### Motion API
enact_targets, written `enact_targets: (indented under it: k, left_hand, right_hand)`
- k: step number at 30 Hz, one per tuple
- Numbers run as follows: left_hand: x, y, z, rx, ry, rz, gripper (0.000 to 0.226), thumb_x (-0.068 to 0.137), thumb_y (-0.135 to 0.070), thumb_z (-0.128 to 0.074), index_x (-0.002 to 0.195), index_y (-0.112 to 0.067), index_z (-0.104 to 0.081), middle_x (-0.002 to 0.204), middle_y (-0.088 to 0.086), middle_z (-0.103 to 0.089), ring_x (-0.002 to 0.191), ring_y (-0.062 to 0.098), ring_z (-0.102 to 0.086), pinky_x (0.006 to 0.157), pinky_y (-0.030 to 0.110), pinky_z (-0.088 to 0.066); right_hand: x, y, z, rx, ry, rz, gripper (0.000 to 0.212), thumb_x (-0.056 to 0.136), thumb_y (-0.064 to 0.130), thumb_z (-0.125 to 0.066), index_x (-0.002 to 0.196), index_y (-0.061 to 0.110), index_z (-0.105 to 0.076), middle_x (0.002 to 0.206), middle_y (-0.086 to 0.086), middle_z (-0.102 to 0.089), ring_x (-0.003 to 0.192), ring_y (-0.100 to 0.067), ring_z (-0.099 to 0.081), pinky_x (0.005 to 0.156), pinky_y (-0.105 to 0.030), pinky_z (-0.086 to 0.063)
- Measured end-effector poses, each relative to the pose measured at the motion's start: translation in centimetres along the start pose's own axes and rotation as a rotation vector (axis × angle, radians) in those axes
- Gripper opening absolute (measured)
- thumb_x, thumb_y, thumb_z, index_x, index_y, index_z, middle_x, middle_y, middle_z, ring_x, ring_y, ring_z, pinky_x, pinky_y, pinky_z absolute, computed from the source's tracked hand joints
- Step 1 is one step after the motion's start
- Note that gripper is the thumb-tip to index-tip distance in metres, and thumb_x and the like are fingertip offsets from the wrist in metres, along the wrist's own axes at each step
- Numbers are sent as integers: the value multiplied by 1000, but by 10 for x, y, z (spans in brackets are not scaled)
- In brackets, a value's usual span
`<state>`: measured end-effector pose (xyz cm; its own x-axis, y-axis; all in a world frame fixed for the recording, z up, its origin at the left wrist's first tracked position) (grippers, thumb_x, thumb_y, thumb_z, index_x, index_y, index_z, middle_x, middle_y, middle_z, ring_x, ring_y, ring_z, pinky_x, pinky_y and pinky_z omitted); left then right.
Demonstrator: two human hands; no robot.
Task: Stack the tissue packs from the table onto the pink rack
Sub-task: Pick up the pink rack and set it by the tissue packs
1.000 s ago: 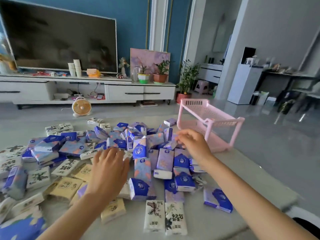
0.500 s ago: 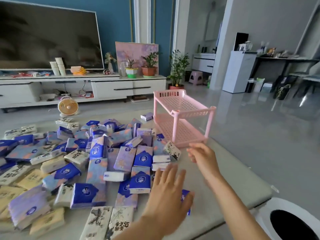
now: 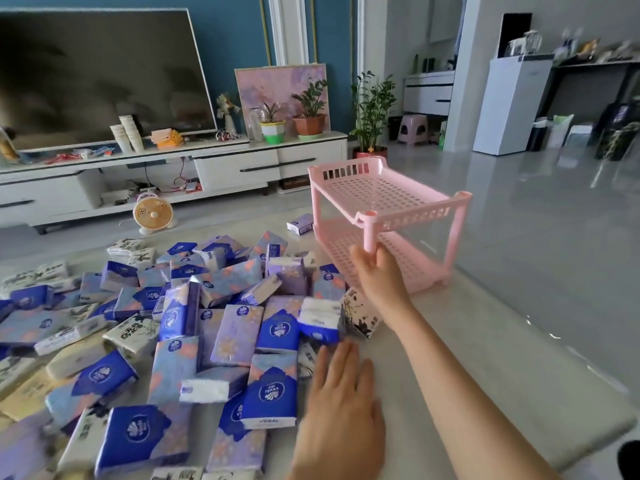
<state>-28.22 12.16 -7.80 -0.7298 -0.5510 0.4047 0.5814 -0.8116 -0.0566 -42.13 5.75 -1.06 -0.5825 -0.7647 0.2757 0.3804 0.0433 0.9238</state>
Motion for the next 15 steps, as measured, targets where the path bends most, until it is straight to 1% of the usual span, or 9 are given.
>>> enact_targets:
  k: [2,4,6,8,10,11,12,14,15]
  left_hand:
    - [2,9,0,19,-21,5,47,70,-30,-38,96,-11,-73,109,11,-69,106,26,-64,97,38,-31]
    - [2,8,1,25,-57,-25,46,71,-30,-39,103,-10,-66,107,13,-69,104,28,-65,96,37,-32]
    - [5,-1,5,23,-90,-68,48,72,-38,-39,108,-12,-54,110,13,-68,104,27,-64,95,37,-32]
    - [14,-13,12,-1,-118,-85,52,72,-45,-40,109,-13,-59,113,12,-66,106,26,-63,97,37,-32]
    - [30,-21,16,5,-136,-59,54,72,-45,-40,109,-14,-66,115,12,-65,109,26,-62,98,40,-40]
    - [39,-22,14,25,-124,-37,55,70,-45,-45,108,-14,-68,115,12,-65,109,27,-62,94,39,-48]
    - [47,-21,11,47,-87,-10,56,64,-46,-54,106,-13,-69,114,13,-66,108,28,-62,89,40,-52]
    - [60,-14,2,96,4,39,66,45,-45,-75,101,-11,-72,112,14,-67,106,28,-63,85,42,-52]
    - [62,-11,-2,107,24,57,69,41,-45,-79,100,-10,-72,111,15,-67,106,28,-64,87,41,-51]
  right_hand:
    - [-3,-2,11,87,-46,-10,31,95,40,-43,96,11,-54,75,-5,-56,62,-17,-55,57,-32,-48]
    - [-10,-5,25,169,-113,-46,26,94,39,-46,87,15,-55,75,-8,-54,64,-19,-52,64,-35,-44]
    - [-18,-8,36,237,-145,-81,23,94,36,-49,78,19,-53,66,-3,-47,59,-12,-46,62,-33,-41]
    - [-26,-8,41,254,-152,-84,27,94,33,-49,71,19,-50,56,4,-42,48,-6,-41,53,-24,-37]
    - [-32,-5,45,217,-182,-68,35,94,31,-49,62,18,-45,41,9,-41,38,-1,-38,44,-18,-32]
    - [-35,-5,46,202,-204,-69,39,94,31,-50,58,18,-44,36,9,-41,35,-1,-37,43,-18,-32]
    - [-38,-5,48,188,-232,-77,42,94,32,-51,54,18,-43,34,9,-40,34,-1,-36,43,-20,-32]
    - [-44,-7,56,165,-293,-103,49,91,37,-53,49,18,-40,31,9,-36,34,-3,-32,44,-24,-29]
    - [-47,-9,62,154,-319,-122,51,90,41,-54,47,18,-38,31,9,-34,33,-4,-31,43,-24,-27]
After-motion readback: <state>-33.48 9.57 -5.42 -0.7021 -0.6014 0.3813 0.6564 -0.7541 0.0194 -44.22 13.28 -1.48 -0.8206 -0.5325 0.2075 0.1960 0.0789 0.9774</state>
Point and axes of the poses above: each hand's wrist, its own x-axis towards the middle knuckle, its own z-axis out of the back of the hand, y = z × x, the point moved 3 cm from there along x, towards the middle knuckle
